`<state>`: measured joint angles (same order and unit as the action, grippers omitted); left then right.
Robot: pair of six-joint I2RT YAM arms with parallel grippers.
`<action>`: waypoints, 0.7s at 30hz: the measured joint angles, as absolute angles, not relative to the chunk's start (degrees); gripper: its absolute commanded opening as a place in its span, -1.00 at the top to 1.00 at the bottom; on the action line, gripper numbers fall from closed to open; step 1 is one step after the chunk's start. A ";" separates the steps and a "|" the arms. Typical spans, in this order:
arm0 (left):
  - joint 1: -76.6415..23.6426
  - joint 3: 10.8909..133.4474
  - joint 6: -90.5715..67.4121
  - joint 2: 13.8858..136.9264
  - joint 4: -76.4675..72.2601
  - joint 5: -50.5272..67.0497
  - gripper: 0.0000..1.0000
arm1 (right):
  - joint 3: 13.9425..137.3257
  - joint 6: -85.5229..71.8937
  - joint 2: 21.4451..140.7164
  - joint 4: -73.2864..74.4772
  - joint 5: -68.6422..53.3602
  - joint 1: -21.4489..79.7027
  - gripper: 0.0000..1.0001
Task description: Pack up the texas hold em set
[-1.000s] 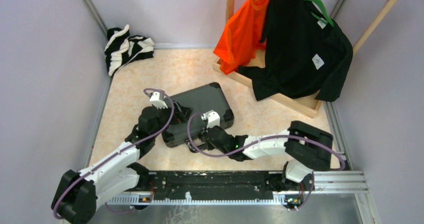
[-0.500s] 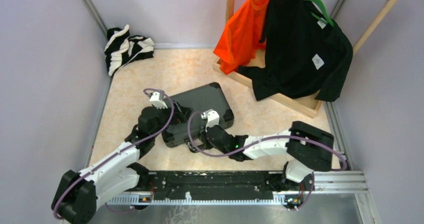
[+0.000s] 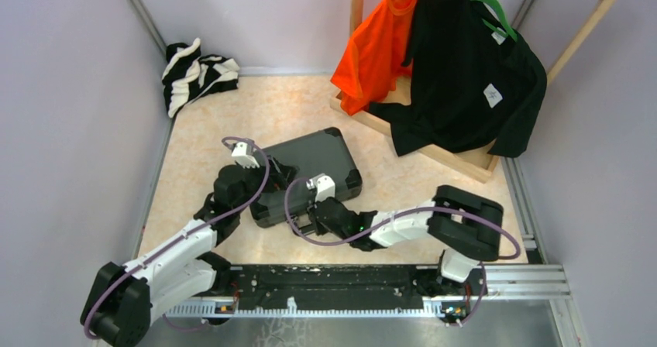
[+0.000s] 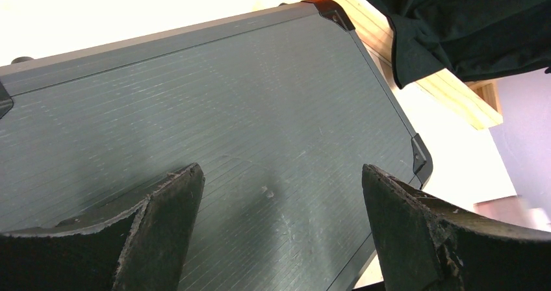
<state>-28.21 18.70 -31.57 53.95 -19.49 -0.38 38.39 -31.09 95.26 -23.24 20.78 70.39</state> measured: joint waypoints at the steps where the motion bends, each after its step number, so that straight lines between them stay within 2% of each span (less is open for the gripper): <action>1: -28.18 18.68 -31.59 53.93 -19.51 -0.34 -0.98 | 38.39 -30.59 94.11 -22.33 21.06 70.41 1.00; 10: -28.12 18.55 -31.55 53.82 -19.62 0.01 -0.98 | 39.42 -26.55 78.04 -17.41 24.64 71.46 1.00; 21: -28.08 18.39 -31.44 53.60 -19.75 0.30 -0.98 | 38.96 -27.42 81.80 -16.86 25.58 71.44 1.00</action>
<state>-28.08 18.39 -31.44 53.60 -19.75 0.30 38.96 -27.42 81.80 -16.86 25.58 71.44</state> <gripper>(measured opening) 0.987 0.003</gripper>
